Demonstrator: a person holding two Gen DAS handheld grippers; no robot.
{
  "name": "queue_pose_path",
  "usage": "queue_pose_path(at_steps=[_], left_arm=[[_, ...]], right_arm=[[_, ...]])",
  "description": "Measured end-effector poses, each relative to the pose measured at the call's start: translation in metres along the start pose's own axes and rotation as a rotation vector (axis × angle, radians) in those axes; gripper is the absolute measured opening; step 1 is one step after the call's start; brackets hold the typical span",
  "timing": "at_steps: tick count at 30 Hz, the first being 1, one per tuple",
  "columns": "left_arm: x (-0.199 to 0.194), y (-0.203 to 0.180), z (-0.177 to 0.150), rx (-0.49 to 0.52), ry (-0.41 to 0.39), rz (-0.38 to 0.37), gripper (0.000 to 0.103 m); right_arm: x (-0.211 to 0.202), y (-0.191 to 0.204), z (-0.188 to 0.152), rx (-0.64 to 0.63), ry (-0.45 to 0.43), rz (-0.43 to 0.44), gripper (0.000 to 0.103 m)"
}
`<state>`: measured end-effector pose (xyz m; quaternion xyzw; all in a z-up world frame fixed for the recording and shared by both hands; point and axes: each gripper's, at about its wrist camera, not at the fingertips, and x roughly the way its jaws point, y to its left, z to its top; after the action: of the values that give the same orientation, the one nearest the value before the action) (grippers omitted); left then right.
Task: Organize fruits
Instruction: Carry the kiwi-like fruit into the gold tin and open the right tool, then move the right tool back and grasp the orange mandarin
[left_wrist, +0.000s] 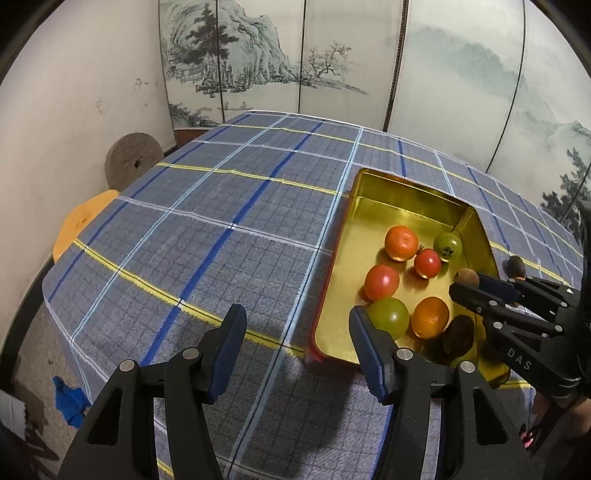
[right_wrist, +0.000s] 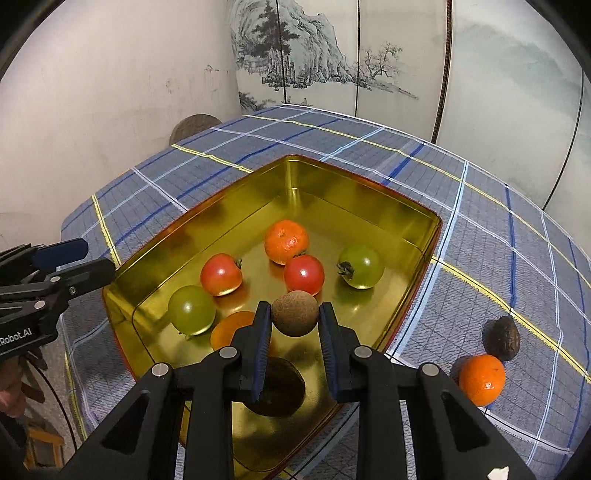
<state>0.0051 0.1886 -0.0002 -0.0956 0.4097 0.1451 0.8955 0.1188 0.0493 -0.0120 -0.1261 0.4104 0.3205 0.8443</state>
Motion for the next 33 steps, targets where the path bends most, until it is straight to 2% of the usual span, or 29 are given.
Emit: queue_pose_path(at_steps=[16, 19, 28, 33], left_arm=[[0.004, -0.001, -0.006, -0.003, 0.023, -0.01, 0.059], [0.004, -0.002, -0.006, -0.001, 0.024, -0.012, 0.059], [0.002, -0.014, -0.003, 0.017, 0.016, -0.034, 0.06], [0.0, -0.025, -0.002, 0.035, 0.009, -0.056, 0.06]], right_arm=[[0.004, 0.001, -0.005, 0.011, 0.006, 0.006, 0.024], [0.002, 0.001, -0.005, 0.018, 0.004, 0.013, 0.027], [-0.026, -0.014, -0.012, 0.062, -0.044, 0.019, 0.031], [-0.049, -0.043, -0.028, 0.114, -0.071, -0.039, 0.034]])
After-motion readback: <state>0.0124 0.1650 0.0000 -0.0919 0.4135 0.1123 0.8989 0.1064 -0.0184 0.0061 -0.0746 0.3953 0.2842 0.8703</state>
